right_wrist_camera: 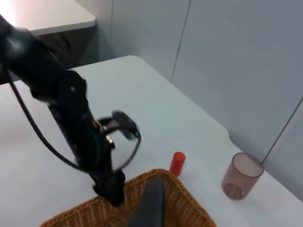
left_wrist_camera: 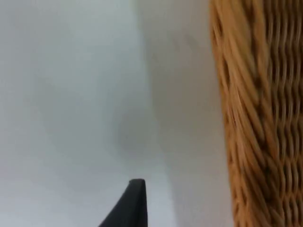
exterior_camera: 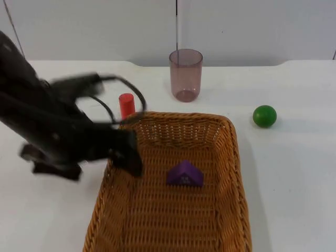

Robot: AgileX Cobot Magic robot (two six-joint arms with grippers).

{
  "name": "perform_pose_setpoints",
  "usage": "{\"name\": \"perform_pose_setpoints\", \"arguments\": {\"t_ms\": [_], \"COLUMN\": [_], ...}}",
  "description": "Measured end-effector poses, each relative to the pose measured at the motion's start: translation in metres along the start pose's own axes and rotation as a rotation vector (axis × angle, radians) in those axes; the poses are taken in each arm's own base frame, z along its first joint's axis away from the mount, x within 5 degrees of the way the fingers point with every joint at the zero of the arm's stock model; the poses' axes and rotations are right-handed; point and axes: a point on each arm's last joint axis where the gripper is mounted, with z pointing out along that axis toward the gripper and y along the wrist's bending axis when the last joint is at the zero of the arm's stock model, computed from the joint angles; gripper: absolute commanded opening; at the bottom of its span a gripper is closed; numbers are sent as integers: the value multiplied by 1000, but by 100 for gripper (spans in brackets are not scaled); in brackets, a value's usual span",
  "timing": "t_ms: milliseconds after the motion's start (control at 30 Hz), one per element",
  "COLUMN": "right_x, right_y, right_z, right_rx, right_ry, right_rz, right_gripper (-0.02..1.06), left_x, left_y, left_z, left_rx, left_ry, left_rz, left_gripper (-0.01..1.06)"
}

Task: Pick up the basket with the left hand and place the triangular block into the basket with the right hand.

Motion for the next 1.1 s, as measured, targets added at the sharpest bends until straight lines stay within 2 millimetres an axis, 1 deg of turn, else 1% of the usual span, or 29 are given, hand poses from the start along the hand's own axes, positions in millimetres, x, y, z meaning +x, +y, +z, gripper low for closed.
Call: {"name": "perform_pose_setpoints", "arguments": {"t_ms": [67,100,133,167,200,233,267,300,400,467,500,533,567,600,667,700,767,833,867,967,1033,1067,1100], "right_x": [-1,-1,-1,-1,-1,-1,-1,-1,-1,-1,-1,-1,-1,-1,1,1,7,19,19,41,56,56,63], "right_y": [-1,-1,-2,-2,-2,-3,-3,-3,-3,-3,-3,-3,-3,-3,-2,-2,-1,2,2,7,10,10,11], "right_z": [0,0,0,0,0,0,0,0,0,0,0,0,0,0,1,1,2,3,3,-2,-13,-13,-16], "right_rx": [11,11,17,22,27,30,32,32,34,34,34,34,34,34,32,32,30,27,27,28,32,32,33], "right_ry": [-6,-6,-7,-7,-8,-7,-12,-12,-13,-13,-13,-13,-13,-14,-5,-5,1,4,4,-26,-57,-57,-62], "right_rz": [-10,-10,-16,-18,-19,-13,-11,-11,-8,-8,-8,-8,-6,5,13,13,13,16,16,28,32,32,37], "right_gripper": [78,78,78,78,78,78,78,78,78,78,78,78,78,78,78,78,78,78,78,78,78,78,78], "left_x": [-7,-7,-11,-13,-13,-14,-13,-13,-6,1,1,5,7,13,23,23,35,51,51,71,84,84,91], "left_y": [6,6,8,9,10,10,7,7,-1,-7,-7,-9,-10,-13,-17,-17,-20,-22,-22,-26,-28,-28,-29], "left_z": [-26,-26,-49,-65,-70,-87,-110,-110,-147,-167,-167,-176,-180,-191,-206,-206,-217,-229,-229,-247,-259,-259,-265], "left_rx": [-19,-19,-28,-31,-33,-35,-35,-35,-40,-35,-35,-33,-33,-31,-25,-25,-19,-19,-19,-21,-25,-25,-23], "left_ry": [-62,-62,-123,-166,-180,-228,-292,-292,-393,-445,-445,-466,-475,-495,-525,-525,-559,-596,-596,-655,-692,-692,-715], "left_rz": [4,4,21,25,28,34,55,55,119,148,148,162,170,190,214,214,228,252,252,290,317,317,328], "left_gripper": [105,105,105,105,105,105,105,105,105,105,105,105,105,105,105,105,105,105,105,105,105,105,105]}}
